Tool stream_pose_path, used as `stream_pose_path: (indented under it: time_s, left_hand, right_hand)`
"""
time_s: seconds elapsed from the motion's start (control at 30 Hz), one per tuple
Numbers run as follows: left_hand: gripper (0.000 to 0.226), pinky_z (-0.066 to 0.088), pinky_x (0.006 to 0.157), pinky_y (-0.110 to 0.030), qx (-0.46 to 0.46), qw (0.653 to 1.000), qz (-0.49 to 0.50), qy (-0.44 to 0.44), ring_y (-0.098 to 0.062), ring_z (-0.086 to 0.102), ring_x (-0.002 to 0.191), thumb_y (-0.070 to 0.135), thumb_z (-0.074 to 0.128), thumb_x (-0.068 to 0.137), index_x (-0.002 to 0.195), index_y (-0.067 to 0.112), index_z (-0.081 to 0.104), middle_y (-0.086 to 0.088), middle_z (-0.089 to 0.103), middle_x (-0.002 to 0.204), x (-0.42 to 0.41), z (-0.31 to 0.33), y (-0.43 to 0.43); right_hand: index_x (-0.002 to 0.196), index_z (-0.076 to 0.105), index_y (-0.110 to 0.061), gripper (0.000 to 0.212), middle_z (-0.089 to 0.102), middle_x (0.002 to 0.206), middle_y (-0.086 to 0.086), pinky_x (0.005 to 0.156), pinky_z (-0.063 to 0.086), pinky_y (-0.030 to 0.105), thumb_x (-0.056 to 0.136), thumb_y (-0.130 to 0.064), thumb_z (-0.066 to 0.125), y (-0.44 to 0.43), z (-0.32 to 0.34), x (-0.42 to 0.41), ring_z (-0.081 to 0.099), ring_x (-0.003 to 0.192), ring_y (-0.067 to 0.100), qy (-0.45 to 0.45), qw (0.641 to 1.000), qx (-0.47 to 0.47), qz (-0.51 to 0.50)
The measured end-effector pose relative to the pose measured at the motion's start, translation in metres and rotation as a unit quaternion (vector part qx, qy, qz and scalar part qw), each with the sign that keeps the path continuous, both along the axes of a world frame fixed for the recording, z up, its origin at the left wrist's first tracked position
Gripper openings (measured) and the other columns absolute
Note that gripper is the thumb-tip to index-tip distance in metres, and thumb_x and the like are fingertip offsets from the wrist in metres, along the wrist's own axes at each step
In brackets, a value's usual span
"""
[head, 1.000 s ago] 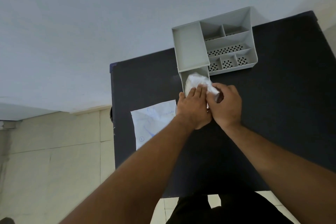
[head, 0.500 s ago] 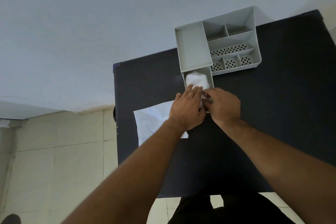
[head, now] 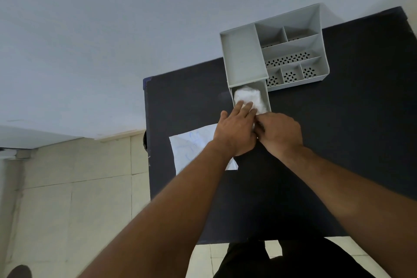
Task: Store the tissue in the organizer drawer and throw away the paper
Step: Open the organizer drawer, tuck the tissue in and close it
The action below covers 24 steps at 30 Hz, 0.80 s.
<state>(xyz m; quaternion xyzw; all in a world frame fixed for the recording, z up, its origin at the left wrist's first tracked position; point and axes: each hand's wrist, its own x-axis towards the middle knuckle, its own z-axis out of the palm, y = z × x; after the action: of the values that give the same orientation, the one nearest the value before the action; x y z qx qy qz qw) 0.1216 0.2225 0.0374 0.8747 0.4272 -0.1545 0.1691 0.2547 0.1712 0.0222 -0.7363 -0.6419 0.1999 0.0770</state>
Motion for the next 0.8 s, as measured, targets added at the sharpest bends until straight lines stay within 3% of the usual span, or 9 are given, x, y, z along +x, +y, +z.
stream_pose_path:
  time_s: [0.2, 0.47, 0.67, 0.8]
  left_hand:
    - [0.064, 0.022, 0.116, -0.060, -0.014, 1.000, 0.008, -0.011, -0.022, 0.000, 0.156, 0.039, 0.036, 0.099, 0.158, 0.016, 0.024, 0.000, 0.005, 0.170, 0.000, -0.004, -0.003]
    - [0.076, 0.014, 0.116, -0.065, -0.001, 1.000, -0.013, 0.011, -0.021, -0.003, 0.156, 0.054, 0.035, 0.095, 0.160, 0.018, 0.018, -0.003, 0.010, 0.169, -0.002, -0.007, 0.001]
    - [0.109, 0.017, 0.115, -0.064, 0.010, 0.995, -0.065, 0.077, -0.026, -0.003, 0.155, 0.074, 0.052, 0.078, 0.160, 0.017, 0.010, -0.010, 0.002, 0.169, -0.001, -0.012, 0.010]
    - [0.104, 0.022, 0.114, -0.061, 0.028, 0.993, -0.073, 0.086, -0.028, 0.007, 0.155, 0.058, 0.065, 0.079, 0.158, 0.013, 0.015, -0.013, 0.012, 0.168, 0.005, -0.010, 0.011]
  right_hand:
    - [0.118, 0.070, -0.022, 0.024, 0.062, 0.123, -0.002, 0.076, 0.056, 0.035, 0.098, -0.031, 0.062, -0.008, -0.004, 0.003, 0.065, 0.096, 0.018, 0.041, 0.998, 0.027, -0.026]
    - [0.144, 0.052, -0.027, 0.042, 0.050, 0.151, -0.009, 0.082, 0.054, 0.037, 0.102, -0.030, 0.046, -0.004, 0.001, 0.007, 0.061, 0.111, 0.023, -0.023, 0.998, -0.016, 0.050]
    - [0.152, 0.042, -0.024, 0.054, 0.038, 0.161, -0.006, 0.079, 0.054, 0.037, 0.100, -0.038, 0.044, -0.006, -0.004, 0.007, 0.060, 0.114, 0.023, -0.036, 0.997, -0.028, 0.063]
    - [0.153, 0.038, -0.021, 0.066, 0.038, 0.160, -0.003, 0.081, 0.053, 0.038, 0.096, -0.052, 0.046, -0.007, -0.004, 0.005, 0.060, 0.117, 0.024, -0.034, 0.996, -0.035, 0.074]
